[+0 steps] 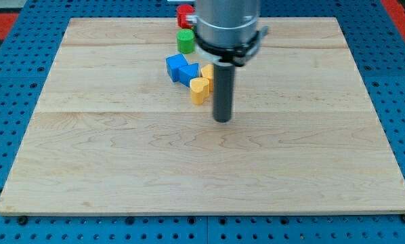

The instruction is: Move your arm towards the center left

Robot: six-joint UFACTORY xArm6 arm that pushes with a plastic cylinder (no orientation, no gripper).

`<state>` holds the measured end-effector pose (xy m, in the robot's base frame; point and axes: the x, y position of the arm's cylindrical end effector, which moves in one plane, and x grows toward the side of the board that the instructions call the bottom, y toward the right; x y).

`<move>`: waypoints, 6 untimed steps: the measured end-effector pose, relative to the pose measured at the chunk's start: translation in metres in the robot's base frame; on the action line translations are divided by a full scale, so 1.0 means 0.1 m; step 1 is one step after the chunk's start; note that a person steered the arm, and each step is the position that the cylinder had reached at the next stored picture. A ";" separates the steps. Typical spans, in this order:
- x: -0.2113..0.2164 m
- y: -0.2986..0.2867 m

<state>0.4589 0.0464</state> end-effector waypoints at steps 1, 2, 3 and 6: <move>0.00 0.26; 0.00 0.33; 0.00 0.44; 0.80 -0.39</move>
